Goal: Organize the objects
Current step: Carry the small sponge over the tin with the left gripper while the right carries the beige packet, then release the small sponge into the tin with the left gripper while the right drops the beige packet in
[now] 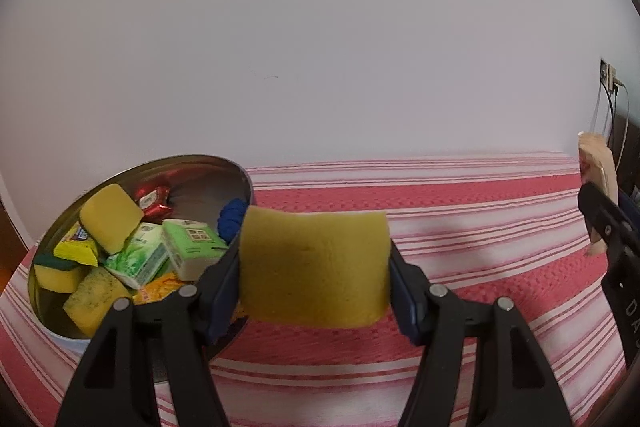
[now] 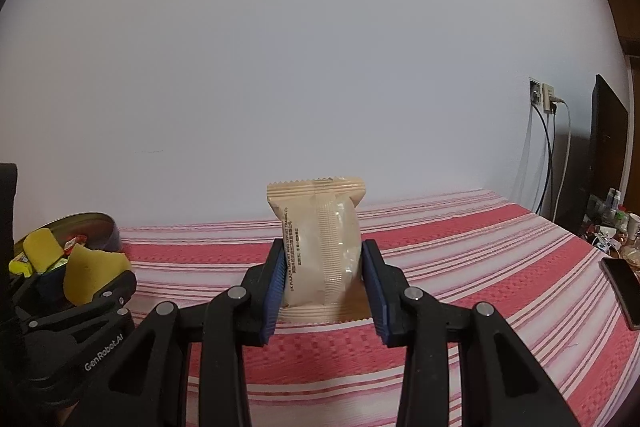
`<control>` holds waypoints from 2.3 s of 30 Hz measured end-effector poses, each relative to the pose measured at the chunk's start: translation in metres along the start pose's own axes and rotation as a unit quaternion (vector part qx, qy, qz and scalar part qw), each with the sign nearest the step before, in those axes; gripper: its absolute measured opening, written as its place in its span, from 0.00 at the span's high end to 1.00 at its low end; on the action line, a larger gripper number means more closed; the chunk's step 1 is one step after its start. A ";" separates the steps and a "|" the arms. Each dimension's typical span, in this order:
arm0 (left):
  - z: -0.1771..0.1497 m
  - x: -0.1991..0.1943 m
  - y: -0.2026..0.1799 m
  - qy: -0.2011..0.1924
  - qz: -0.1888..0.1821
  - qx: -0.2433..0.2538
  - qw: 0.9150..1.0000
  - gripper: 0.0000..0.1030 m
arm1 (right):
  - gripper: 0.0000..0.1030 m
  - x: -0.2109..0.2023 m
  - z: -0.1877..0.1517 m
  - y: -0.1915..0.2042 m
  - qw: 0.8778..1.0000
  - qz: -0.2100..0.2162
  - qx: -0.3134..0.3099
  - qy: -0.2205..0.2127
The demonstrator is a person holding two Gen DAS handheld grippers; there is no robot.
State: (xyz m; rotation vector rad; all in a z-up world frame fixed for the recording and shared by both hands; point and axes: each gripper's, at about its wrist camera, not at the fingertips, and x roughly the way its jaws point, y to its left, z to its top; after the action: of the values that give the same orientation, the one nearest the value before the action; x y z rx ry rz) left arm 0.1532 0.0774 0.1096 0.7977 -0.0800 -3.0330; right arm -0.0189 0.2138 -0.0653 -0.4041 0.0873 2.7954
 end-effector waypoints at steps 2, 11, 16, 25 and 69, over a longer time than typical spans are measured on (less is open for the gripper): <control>0.001 -0.004 0.003 -0.002 -0.001 0.003 1.000 0.37 | 0.61 -0.002 -0.001 0.005 1.000 0.004 0.000 -0.001; 0.006 -0.022 0.018 -0.025 -0.009 0.012 1.000 0.37 | 0.61 -0.006 -0.001 0.022 1.000 0.023 0.008 0.001; 0.011 -0.034 0.034 -0.040 -0.003 0.009 0.999 0.37 | 0.61 -0.010 0.001 0.045 0.999 0.036 -0.006 -0.012; 0.024 -0.049 0.080 -0.054 0.031 -0.019 0.998 0.37 | 0.61 -0.015 0.007 0.101 0.995 0.087 -0.034 -0.029; 0.028 -0.013 0.188 0.047 0.198 -0.077 0.976 0.37 | 0.61 0.072 0.019 0.226 0.980 0.188 -0.055 0.040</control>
State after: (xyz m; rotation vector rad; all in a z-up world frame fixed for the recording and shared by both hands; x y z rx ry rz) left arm 0.1495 -0.1088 0.1500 0.8013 -0.0010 -2.5887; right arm -0.1606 0.0233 -0.0637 -0.5817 0.0303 3.1646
